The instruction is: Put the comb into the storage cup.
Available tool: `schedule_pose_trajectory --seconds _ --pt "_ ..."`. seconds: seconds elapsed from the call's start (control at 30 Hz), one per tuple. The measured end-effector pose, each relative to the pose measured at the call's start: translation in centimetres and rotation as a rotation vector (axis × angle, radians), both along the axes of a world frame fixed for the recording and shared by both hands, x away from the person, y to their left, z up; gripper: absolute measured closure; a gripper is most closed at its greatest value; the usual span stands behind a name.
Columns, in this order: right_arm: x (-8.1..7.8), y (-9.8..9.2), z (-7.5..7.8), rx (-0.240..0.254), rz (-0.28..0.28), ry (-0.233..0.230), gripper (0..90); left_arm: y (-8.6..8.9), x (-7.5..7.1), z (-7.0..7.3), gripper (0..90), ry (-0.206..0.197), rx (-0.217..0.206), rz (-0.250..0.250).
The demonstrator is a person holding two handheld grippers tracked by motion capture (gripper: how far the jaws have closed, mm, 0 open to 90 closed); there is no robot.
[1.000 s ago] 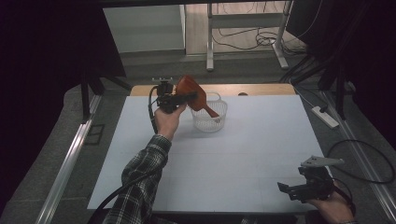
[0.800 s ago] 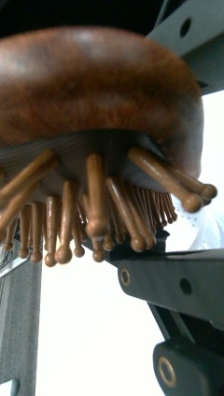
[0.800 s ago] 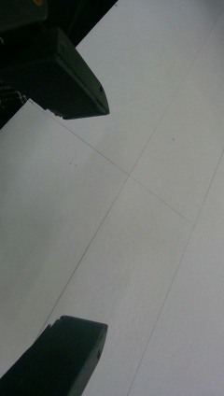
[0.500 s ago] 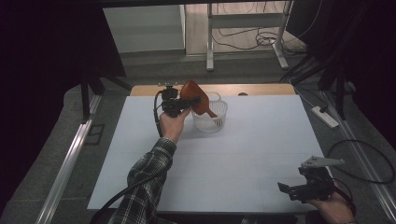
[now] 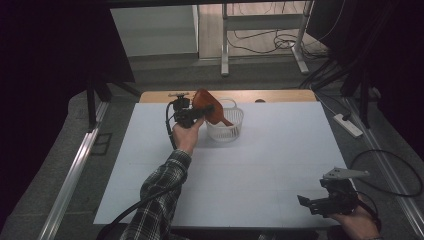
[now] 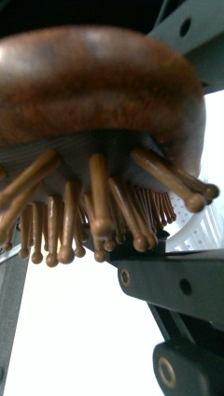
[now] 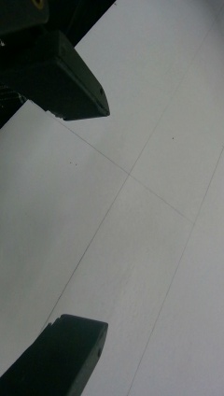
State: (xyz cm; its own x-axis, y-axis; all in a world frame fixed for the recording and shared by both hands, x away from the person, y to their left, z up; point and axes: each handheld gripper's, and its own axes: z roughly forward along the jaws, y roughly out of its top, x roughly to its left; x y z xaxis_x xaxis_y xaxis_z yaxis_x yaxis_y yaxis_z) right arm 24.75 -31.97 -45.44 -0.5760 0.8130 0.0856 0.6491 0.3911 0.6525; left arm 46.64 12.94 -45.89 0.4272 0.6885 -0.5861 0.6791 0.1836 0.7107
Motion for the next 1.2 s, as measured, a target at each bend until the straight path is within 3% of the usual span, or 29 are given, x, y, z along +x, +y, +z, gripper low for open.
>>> schedule_pose_trajectory --seconds 0.4,0.57,0.87,1.2 --pt "0.03 0.03 -0.02 -0.002 -0.002 0.004 0.5 0.33 -0.03 -0.74 48.6 0.012 -0.030 0.032" --pt "0.04 0.05 -0.02 -0.004 -0.003 0.006 0.5 0.37 -0.06 -0.76 46.1 0.015 -0.011 0.033" --pt "-0.03 0.14 -0.02 -0.008 0.009 0.000 0.5 0.05 -0.13 -0.53 40.1 -0.006 0.064 0.043" --pt "-0.05 0.21 -0.03 -0.012 0.016 -0.002 0.5 -0.11 -0.05 -0.59 34.4 -0.012 0.100 0.033"
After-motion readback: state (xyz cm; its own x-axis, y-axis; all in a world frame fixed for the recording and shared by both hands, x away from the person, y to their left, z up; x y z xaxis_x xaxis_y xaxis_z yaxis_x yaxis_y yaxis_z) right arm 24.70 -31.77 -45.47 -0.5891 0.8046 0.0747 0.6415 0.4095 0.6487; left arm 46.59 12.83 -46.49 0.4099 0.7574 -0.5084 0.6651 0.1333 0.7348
